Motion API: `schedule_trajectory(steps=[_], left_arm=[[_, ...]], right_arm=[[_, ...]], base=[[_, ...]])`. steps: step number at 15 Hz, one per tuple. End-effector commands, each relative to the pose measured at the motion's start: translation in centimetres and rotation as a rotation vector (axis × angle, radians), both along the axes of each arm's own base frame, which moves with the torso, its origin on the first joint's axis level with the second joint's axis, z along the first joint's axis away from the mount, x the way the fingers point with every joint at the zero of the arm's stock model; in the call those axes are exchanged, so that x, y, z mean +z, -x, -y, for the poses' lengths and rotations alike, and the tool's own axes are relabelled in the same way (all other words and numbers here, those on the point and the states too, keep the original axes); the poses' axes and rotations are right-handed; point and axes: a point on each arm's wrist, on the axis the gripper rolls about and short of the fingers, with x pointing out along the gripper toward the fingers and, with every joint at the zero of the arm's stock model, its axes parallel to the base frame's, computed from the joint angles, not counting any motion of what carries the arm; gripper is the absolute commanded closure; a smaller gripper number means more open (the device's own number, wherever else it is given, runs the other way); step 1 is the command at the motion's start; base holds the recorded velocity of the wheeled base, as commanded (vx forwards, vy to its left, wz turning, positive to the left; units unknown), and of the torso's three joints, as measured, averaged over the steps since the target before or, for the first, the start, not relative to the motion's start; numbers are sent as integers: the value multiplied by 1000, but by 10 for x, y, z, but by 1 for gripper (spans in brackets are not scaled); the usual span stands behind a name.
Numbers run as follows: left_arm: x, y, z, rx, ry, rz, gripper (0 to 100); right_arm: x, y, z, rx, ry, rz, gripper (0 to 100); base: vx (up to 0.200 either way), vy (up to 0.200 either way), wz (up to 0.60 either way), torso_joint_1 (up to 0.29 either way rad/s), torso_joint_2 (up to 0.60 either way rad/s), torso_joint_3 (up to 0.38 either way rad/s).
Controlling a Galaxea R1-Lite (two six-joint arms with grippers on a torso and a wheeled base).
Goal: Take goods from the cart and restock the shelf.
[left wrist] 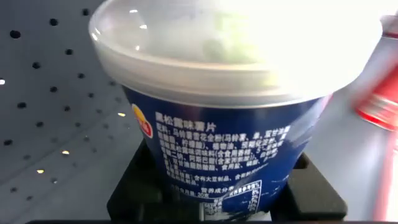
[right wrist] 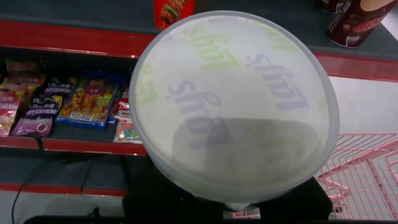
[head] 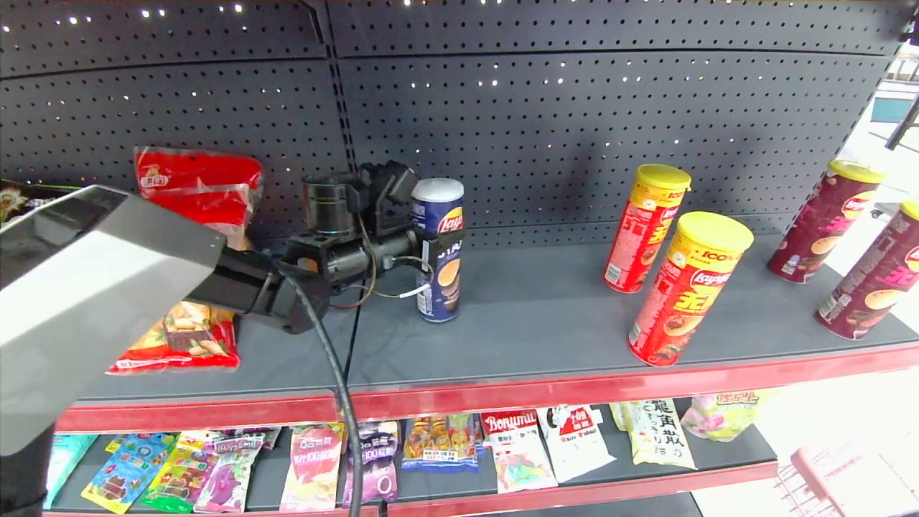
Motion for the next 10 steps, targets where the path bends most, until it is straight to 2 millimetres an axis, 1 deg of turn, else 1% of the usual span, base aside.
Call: schedule_trajectory(steps=[1,3,5,7,9,10], left_arm=[[33,34,-36,-109,23,25,100],[29,39,-54,-175,34,66,100],[19,47,-58,-196,41,118,100],[9,55,-59,-245,44,132,100],[7,60,-59,-294,47,136,100],[8,64,-60,-373,51,149,100]], right_arm=[[0,0,0,2,0,0,100],[0,0,0,2,2,-3,100],[0,0,0,0,2,0,100],[0,0,0,0,2,0,100],[0,0,0,2,2,0,100],[0,0,0,2,2,0,100]], base=[[0,0,0,0,0,0],[0,0,0,0,0,0],[0,0,0,0,0,0],[0,0,0,0,0,0],[0,0,0,0,0,0],[0,0,0,0,0,0]])
